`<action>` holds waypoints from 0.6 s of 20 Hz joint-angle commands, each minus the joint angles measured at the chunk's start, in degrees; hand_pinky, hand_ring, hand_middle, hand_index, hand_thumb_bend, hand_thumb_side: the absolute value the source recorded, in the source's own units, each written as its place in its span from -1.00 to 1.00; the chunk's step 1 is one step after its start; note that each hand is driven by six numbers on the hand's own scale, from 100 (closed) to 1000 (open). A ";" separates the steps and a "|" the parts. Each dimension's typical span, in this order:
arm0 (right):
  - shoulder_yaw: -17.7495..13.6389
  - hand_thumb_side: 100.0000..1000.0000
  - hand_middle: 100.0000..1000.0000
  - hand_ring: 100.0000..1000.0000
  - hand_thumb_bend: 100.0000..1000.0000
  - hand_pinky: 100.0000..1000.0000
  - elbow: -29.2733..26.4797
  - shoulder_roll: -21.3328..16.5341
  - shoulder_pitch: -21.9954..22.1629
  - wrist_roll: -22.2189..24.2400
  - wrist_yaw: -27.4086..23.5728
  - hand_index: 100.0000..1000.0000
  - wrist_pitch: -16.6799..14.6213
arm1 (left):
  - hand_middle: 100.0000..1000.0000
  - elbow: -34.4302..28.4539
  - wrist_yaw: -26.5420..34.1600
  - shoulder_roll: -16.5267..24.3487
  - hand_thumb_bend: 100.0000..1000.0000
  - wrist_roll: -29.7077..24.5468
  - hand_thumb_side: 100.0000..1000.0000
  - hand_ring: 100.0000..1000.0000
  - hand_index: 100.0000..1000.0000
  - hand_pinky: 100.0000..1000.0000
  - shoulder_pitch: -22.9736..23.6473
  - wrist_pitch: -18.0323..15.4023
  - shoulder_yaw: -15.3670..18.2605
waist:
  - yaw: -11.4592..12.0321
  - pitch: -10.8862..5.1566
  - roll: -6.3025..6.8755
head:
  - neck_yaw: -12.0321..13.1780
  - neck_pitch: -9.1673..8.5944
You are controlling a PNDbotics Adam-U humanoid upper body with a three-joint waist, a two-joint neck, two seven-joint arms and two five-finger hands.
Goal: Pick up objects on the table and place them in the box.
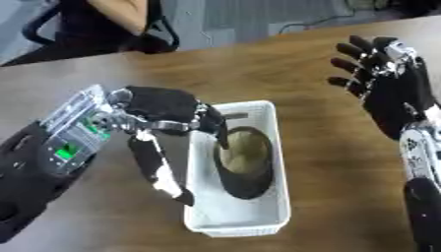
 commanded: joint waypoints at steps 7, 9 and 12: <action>-0.34 1.00 0.88 0.86 -1.00 0.62 -0.66 -0.15 -0.91 0.02 0.05 1.00 -0.16 | 0.36 -1.67 1.65 1.23 -0.18 -10.76 0.38 -0.73 0.54 -1.00 -0.44 -11.60 1.66 | 0.43 -0.86 -0.85 | 0.29 -0.68; -0.42 1.00 0.89 0.86 -1.00 0.62 -0.57 -0.13 -0.89 0.01 0.12 1.00 -0.22 | 0.35 -2.26 3.57 1.04 -0.62 -8.63 0.52 -0.66 0.53 -1.00 -0.22 -10.93 2.56 | 0.53 -0.85 -0.97 | 0.22 -0.75; -0.57 1.00 0.89 0.86 -1.00 0.62 -0.40 -0.11 -0.83 -0.03 0.22 1.00 -0.28 | 0.30 -4.60 10.70 0.91 -1.00 -3.29 0.64 -0.56 0.50 -0.96 0.31 -8.41 4.62 | 0.72 -0.85 -1.13 | 0.10 -1.04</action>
